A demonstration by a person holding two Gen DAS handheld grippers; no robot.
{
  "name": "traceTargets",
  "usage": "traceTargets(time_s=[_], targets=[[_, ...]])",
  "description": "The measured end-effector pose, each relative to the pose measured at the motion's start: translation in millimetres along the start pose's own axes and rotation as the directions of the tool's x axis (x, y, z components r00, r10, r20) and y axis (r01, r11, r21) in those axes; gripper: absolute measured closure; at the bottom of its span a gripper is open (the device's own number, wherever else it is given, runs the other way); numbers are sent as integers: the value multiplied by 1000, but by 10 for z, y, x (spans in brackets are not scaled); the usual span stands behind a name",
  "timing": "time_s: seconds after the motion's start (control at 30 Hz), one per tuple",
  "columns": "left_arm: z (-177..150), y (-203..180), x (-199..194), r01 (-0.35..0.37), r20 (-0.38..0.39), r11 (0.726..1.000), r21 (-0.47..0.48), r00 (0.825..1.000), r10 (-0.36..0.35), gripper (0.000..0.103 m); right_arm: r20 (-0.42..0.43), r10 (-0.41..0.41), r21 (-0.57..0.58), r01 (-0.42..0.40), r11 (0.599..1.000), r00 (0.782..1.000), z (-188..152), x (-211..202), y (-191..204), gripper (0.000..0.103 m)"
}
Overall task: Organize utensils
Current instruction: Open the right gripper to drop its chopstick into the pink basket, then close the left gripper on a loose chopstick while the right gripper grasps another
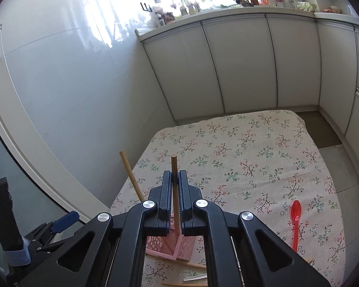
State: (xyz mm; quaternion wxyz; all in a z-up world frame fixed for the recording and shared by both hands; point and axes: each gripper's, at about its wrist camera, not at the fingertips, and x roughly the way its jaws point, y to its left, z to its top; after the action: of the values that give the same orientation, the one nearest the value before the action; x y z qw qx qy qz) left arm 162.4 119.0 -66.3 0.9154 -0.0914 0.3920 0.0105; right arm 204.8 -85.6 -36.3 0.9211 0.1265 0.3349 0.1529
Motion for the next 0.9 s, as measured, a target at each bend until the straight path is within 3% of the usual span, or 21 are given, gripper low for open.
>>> traceTargets(time_s=[0.07,0.13,0.2,0.33,0.53,0.73,0.9], targets=[[-28,6,4,3,-19,1000,-6,1000,-3,19,-19,5,12,-5,1000,1000,-11,4,-15,92],[-45,14,6,14,-42,1000,-16,999,-15,19,-19,20,25,-20,999,1000,-11,-52,-49,64],[-70,7,-4,25,-64,1000,-11,998,-26,19,-6,31,32,-31,999,999,-4,-157,-90,52],[-143,-13,11,46,-124,999,19,991,-43,18,-31,20,29,-19,999,999,0,-360,-203,49],[-365,-40,111,98,-247,994,55,966,-82,18,-137,-41,33,46,998,990,-118,-493,-502,40],[-580,-183,254,146,-347,986,86,932,-108,18,-299,-104,67,130,989,949,-396,-446,-866,37],[-779,-398,388,203,-445,972,116,886,-132,18,-392,-134,101,187,977,910,-609,-416,-1163,37]])
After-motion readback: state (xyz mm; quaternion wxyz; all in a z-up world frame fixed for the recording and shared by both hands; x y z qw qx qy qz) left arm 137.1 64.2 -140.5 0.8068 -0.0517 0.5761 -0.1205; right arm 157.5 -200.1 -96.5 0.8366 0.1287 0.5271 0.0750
